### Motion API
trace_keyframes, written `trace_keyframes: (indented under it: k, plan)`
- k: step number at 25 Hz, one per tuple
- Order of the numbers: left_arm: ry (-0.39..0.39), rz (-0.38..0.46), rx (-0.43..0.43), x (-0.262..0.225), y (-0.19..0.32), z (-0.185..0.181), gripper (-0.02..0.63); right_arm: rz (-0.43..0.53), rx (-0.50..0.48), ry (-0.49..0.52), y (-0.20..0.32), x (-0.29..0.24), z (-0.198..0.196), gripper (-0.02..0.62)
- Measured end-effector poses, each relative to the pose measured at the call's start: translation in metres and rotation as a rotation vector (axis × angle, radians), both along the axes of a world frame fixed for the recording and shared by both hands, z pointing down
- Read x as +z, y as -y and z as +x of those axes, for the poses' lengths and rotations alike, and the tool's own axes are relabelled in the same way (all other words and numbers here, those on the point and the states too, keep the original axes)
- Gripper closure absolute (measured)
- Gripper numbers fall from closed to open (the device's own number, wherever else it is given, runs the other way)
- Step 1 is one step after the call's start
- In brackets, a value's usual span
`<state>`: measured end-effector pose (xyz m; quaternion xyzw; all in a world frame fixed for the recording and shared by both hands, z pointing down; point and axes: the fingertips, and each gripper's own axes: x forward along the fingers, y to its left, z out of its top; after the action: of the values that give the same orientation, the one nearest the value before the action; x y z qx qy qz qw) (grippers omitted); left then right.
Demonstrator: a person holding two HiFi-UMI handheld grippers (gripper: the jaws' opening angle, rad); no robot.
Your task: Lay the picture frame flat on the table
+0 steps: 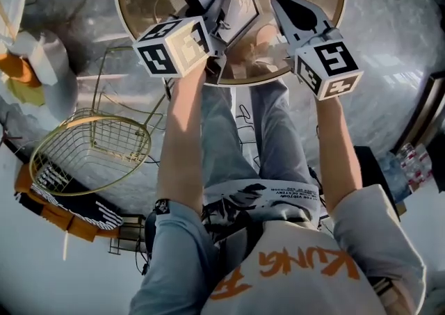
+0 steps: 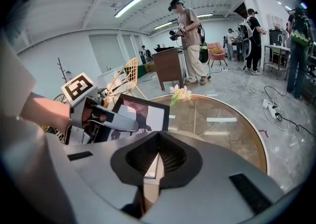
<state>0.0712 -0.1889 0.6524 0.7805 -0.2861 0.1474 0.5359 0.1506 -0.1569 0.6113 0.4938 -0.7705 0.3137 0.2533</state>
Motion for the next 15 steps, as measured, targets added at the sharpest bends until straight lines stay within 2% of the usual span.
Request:
trace_keyframes:
  k: [2, 6, 12, 15]
  plan:
    - [-0.007, -0.021, 0.023, 0.008, 0.001, 0.005, 0.578, -0.002, 0.001, 0.001, 0.0, 0.004, 0.001, 0.598]
    - [0.031, -0.049, 0.076, 0.019, -0.005, 0.009, 0.572, -0.006, 0.012, 0.008, -0.004, 0.011, 0.003, 0.598]
    - [0.153, -0.046, 0.211, 0.033, -0.02, 0.009, 0.526, -0.01, 0.06, 0.027, -0.011, 0.02, 0.009, 0.598]
    - [0.223, -0.024, 0.251, 0.042, -0.022, 0.006, 0.458, -0.005, 0.072, 0.032, -0.011, 0.021, 0.012, 0.598]
